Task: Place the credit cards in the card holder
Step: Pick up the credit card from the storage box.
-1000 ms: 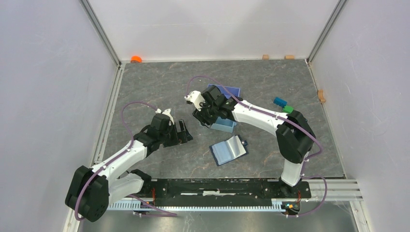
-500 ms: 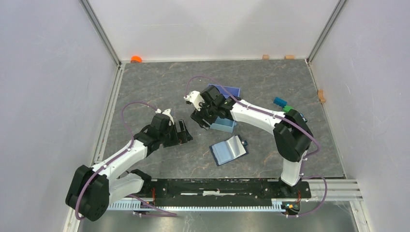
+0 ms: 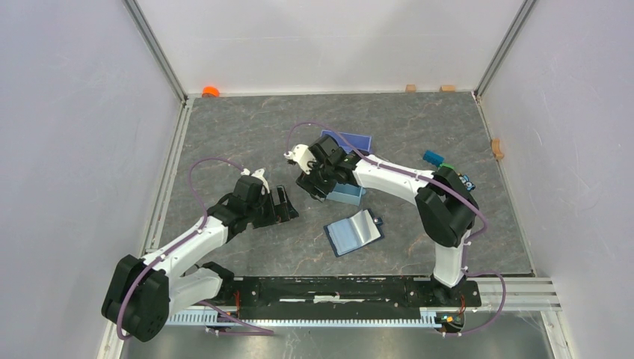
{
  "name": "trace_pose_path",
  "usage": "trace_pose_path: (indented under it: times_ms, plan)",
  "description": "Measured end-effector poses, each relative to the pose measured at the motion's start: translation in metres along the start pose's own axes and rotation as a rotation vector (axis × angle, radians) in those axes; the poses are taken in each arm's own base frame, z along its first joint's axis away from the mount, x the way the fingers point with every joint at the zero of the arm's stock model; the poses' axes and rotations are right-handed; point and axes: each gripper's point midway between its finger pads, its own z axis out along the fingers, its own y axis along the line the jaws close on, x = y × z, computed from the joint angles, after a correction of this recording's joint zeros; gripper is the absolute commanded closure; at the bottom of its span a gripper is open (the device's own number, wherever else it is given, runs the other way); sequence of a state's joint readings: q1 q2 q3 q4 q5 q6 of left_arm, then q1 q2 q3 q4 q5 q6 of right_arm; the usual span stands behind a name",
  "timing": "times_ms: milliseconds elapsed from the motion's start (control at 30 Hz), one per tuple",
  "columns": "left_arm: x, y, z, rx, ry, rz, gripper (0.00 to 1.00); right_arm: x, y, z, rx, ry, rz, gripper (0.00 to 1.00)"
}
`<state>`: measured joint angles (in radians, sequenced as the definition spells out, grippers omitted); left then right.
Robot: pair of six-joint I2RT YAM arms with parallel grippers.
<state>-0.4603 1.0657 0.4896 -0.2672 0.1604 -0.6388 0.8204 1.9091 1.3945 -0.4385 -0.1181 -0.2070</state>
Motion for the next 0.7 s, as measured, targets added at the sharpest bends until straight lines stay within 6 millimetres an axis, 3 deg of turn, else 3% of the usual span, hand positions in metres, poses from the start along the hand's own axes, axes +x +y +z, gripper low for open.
trace_pose_path:
  times_ms: [267, 700]
  plan:
    - [0.001, 0.001, 0.001, -0.003, 0.004, -0.001, 0.01, -0.013, 0.010, -0.017, -0.048, -0.048, -0.009, 0.44]
    - [0.001, 0.001, 0.001, -0.002, 0.003, -0.001, 0.01, -0.013, 0.011, -0.019, -0.054, -0.049, -0.010, 0.72]
